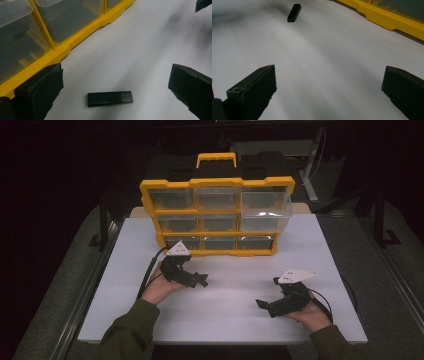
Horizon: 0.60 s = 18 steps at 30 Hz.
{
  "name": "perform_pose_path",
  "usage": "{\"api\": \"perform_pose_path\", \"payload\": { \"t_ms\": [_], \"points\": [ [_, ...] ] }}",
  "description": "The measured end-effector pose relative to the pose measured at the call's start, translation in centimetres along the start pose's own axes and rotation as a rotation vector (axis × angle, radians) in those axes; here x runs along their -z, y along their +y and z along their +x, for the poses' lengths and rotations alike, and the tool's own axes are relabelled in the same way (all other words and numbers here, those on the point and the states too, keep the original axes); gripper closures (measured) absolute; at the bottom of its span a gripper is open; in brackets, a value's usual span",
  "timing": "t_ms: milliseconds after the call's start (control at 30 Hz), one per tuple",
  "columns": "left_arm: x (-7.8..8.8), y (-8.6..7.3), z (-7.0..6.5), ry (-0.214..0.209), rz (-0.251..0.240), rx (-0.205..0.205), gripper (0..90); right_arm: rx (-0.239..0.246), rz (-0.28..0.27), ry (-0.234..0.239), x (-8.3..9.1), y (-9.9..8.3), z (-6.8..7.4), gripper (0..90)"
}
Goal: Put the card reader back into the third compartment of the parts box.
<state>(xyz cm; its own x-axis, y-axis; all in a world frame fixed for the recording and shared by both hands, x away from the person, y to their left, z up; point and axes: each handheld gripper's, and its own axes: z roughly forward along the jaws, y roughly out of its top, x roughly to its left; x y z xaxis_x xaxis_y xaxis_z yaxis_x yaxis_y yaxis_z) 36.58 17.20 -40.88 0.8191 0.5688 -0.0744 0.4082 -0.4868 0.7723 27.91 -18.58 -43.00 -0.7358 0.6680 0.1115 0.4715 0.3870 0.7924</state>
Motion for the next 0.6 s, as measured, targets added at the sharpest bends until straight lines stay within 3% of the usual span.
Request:
{"api": "perform_pose_path", "payload": {
  "t_ms": [600],
  "points": [
    [-2.4,-1.1,-0.6,0.044,0.09,-0.007,0.0,-0.006,-0.001,0.002,0.0,0.0,-0.1,0.0]
  ]
}}
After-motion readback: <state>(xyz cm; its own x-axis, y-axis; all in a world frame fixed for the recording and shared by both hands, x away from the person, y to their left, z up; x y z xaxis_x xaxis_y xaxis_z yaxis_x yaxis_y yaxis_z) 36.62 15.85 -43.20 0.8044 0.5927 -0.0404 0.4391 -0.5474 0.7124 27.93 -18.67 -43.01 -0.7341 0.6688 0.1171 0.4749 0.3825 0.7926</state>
